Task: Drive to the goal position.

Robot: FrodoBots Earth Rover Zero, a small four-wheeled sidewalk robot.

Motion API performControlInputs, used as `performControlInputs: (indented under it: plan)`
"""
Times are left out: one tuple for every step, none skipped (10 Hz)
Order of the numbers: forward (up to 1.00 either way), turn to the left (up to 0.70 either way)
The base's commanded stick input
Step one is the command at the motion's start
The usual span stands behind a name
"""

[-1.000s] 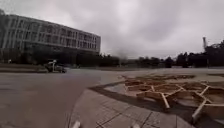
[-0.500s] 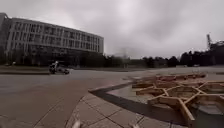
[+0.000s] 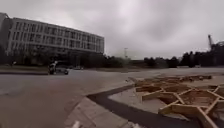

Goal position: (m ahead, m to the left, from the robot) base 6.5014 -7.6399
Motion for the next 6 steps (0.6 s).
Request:
performControlInputs:
  plan:
    - [0.70, 0.23]
    - [0.70, 0.35]
    - [0.70, 0.35]
    - [0.70, 0.06]
    - [0.70, 0.00]
    - [0.70, 0.00]
